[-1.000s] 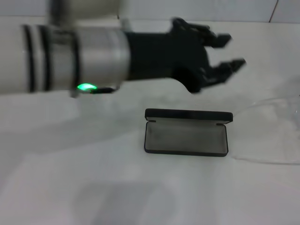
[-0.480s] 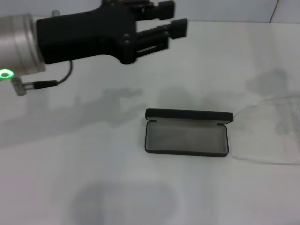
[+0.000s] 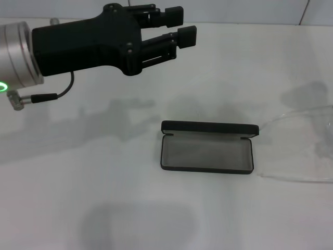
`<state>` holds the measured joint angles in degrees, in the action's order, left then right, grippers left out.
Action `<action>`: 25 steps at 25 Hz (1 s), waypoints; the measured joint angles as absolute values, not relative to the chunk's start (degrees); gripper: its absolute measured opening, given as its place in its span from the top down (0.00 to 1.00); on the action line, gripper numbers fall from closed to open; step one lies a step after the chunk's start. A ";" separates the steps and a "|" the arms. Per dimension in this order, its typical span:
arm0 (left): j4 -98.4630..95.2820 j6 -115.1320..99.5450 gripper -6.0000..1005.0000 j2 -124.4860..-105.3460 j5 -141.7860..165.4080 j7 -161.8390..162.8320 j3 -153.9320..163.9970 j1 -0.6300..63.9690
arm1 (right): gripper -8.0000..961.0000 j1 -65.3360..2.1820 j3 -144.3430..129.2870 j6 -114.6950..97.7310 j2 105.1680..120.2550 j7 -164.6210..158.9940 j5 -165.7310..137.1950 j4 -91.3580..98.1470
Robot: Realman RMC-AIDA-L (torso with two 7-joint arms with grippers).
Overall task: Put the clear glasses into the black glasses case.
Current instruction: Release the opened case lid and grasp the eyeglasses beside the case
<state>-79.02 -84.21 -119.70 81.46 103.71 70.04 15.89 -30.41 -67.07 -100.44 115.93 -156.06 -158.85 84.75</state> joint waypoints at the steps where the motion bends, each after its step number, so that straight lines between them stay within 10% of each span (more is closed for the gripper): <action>1: -79.02 -84.21 0.59 -119.70 81.46 103.71 70.04 15.89 | 0.20 -30.04 -67.33 -99.67 115.93 -156.06 -158.84 84.54; 25: -74.80 -84.27 0.62 -119.61 81.12 102.31 68.16 18.07 | 0.49 -29.93 -69.08 -91.58 115.58 -154.70 -156.48 77.62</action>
<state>-74.80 -84.27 -119.61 81.12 102.31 68.16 18.07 -29.93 -69.08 -91.58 115.58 -154.70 -156.48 77.62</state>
